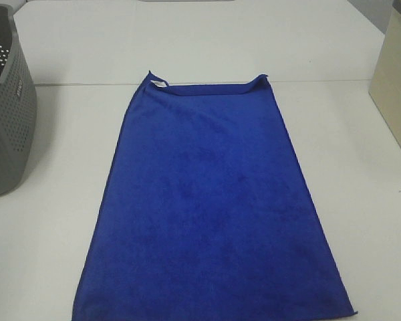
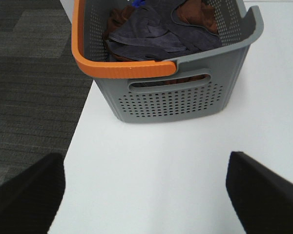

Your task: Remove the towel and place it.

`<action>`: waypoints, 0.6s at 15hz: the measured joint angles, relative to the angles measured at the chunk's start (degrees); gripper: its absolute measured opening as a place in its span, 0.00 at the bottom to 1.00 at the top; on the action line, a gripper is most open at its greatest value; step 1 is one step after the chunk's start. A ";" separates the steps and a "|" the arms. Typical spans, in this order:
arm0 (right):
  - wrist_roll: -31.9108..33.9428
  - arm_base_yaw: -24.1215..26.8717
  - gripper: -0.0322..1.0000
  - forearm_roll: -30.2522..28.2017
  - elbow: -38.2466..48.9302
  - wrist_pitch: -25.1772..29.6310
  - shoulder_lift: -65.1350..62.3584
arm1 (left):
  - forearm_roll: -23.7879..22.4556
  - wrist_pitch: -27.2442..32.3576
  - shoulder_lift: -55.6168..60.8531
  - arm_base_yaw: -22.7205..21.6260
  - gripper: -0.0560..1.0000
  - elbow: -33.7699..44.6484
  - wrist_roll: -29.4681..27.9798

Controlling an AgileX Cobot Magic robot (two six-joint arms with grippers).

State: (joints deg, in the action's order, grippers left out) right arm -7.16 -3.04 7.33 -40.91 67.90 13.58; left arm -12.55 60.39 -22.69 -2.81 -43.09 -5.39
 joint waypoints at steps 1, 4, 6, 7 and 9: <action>-0.52 0.00 0.85 0.00 2.12 -0.57 -2.64 | 1.60 -0.23 4.81 0.00 0.83 2.46 1.38; -1.49 0.00 0.84 0.46 7.39 -2.35 -9.11 | 6.59 -0.17 15.99 0.00 0.83 6.07 4.30; -1.49 0.00 0.84 0.63 10.49 -3.44 -12.26 | 9.22 -0.11 21.43 0.00 0.83 8.54 5.39; -1.49 0.00 0.84 0.63 10.71 -5.16 -13.29 | 9.34 -0.11 22.69 0.00 0.83 10.83 6.47; -1.78 0.00 0.84 0.69 11.46 -5.96 -13.87 | 9.34 -0.11 22.98 0.00 0.83 13.92 6.93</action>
State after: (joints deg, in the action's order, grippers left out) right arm -8.94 -3.04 8.02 -29.45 61.94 -0.29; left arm -3.21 60.28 0.29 -2.81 -29.16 1.55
